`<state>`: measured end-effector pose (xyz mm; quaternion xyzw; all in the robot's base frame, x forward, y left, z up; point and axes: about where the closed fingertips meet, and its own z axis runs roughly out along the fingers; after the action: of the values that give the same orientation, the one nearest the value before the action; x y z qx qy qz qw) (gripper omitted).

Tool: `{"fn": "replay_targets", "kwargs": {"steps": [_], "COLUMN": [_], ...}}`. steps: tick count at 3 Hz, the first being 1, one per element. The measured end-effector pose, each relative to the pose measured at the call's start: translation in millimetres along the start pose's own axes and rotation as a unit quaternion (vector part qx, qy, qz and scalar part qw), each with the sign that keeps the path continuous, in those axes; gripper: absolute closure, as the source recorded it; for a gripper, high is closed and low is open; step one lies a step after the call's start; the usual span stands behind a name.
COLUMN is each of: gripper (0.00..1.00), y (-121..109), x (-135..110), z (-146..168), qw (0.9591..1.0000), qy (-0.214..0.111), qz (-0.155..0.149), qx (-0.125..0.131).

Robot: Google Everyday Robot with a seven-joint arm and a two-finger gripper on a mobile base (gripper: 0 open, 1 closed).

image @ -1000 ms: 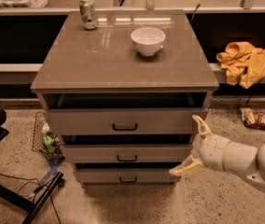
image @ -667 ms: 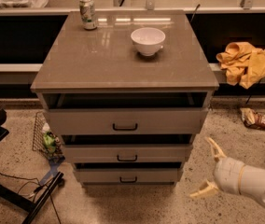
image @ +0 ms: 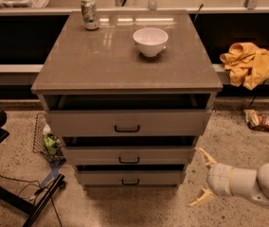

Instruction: Open middle drawer

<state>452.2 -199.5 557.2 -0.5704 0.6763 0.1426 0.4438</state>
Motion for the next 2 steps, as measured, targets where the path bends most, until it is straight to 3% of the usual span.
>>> {"fn": "replay_targets", "kwargs": {"steps": [1,2], "gripper": [0.00,0.00], "y": [1.3,1.3], "x": [1.3,1.3], "z": [41.0,41.1], "qw": [0.9978,0.9978], "qy": [0.034,0.034], "qz": [-0.032,-0.032], "qx": [-0.048,-0.048]}}
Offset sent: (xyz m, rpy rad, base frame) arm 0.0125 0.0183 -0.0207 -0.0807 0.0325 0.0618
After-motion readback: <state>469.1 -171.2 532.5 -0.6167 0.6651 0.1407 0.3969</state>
